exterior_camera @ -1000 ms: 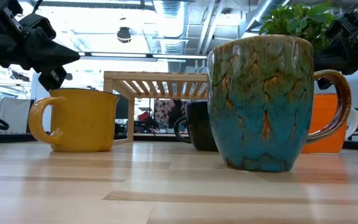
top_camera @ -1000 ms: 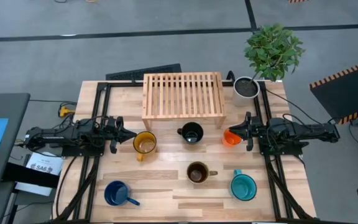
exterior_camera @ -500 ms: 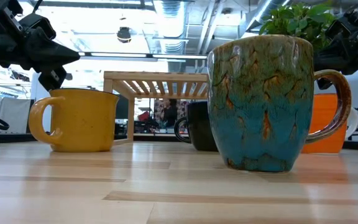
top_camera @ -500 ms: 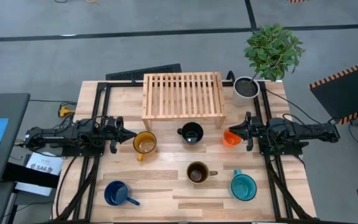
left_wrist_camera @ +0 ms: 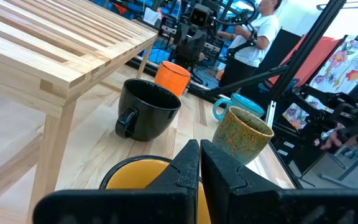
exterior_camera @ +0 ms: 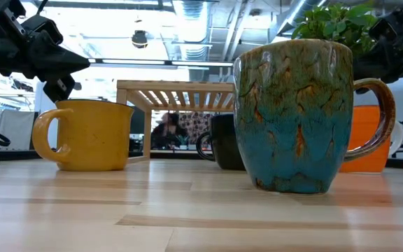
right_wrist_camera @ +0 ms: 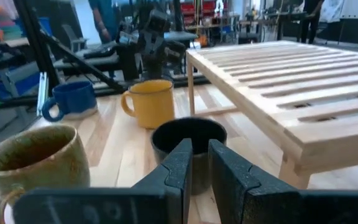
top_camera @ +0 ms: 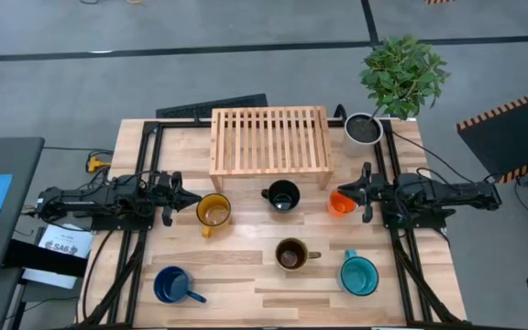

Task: Place coffee mugs
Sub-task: Put the orange mug on the shelf

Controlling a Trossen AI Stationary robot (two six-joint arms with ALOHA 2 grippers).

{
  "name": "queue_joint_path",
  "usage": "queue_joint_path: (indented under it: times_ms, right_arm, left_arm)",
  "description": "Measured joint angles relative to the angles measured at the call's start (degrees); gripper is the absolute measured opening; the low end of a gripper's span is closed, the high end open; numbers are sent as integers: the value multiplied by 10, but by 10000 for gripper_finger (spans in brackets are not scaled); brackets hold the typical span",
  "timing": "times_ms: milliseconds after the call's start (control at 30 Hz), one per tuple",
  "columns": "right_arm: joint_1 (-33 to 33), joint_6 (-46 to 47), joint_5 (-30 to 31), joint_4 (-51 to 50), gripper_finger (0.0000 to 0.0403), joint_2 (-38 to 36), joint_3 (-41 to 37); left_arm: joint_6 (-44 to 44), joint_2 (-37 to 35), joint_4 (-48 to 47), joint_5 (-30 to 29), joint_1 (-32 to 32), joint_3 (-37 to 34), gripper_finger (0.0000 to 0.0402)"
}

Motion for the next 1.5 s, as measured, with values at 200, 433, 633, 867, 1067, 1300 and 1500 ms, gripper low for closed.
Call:
queue_joint_path:
  times_ms: [200, 433, 633, 867, 1067, 1300, 1500]
  right_arm:
    - [-2, 137, 0, 90, 82, 0, 1]
    - [-4, 212, 0, 171, 82, 0, 2]
    - [-4, 295, 0, 213, 82, 0, 2]
    - [-4, 342, 0, 237, 82, 23, 16]
    - [-4, 311, 0, 94, 99, 107, 131]
    - [-4, 294, -2, -210, 192, 230, 294]
    - [-4, 350, -2, -415, 265, 297, 343]
  left_arm:
    - [0, 0, 0, 0, 0, 0, 0]
    - [0, 0, 0, 0, 0, 0, 0]
    - [0, 0, 0, 0, 0, 0, 0]
    - [0, 0, 0, 0, 0, 0, 0]
    - [0, 0, 0, 0, 0, 0, 0]
    - [0, 0, 0, 0, 0, 0, 0]
    - [0, 0, 0, 0, 0, 0, 0]
